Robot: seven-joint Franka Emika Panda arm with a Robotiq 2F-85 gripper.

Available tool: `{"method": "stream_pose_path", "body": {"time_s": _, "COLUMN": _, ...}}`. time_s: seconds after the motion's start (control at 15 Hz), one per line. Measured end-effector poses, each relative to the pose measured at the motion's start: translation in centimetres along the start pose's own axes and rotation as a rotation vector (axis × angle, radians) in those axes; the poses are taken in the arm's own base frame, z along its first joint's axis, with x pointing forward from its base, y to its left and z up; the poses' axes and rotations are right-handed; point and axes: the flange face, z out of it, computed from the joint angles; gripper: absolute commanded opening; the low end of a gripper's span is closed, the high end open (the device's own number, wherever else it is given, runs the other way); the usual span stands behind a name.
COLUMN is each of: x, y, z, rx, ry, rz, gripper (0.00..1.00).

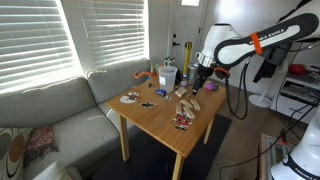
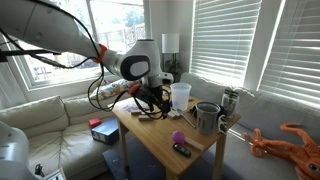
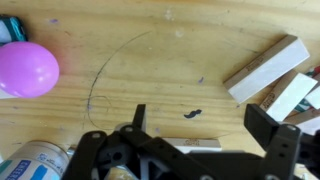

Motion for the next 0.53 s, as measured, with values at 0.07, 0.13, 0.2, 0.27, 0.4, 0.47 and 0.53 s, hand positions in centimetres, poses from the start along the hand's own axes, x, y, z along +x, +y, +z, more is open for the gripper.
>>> {"method": "stream_pose_path", "body": {"time_s": 0.07, "x": 0.3, "y": -0.3, "z": 0.4, "rx": 0.000, "ry": -0.006, "rz": -0.008, "gripper": 1.00}}
{"method": "stream_pose_path", "body": {"time_s": 0.13, "x": 0.6, "y": -0.6, "z": 0.8, "rx": 0.000, "ry": -0.014, "rz": -0.014, "gripper": 1.00}}
{"method": "stream_pose_path", "body": {"time_s": 0.2, "x": 0.8, "y": -0.8, "z": 1.2, "rx": 0.001, "ry": -0.021, "rz": -0.019, "gripper": 1.00}}
{"method": "stream_pose_path", "body": {"time_s": 0.27, "x": 1.0, "y": -1.0, "z": 1.6, "rx": 0.001, "ry": -0.028, "rz": -0.021, "gripper": 1.00}}
{"method": "stream_pose_path", "body": {"time_s": 0.4, "x": 1.3, "y": -0.9, "z": 2.3, "rx": 0.001, "ry": -0.037, "rz": -0.021, "gripper": 1.00}}
{"method": "stream_pose_path", "body": {"time_s": 0.47, "x": 1.5, "y": -0.9, "z": 2.6, "rx": 0.001, "ry": -0.036, "rz": -0.022, "gripper": 1.00}}
{"method": "stream_pose_path", "body": {"time_s": 0.53, "x": 1.6, "y": -0.9, "z": 2.9, "rx": 0.001, "ry": -0.030, "rz": -0.022, "gripper": 1.00}}
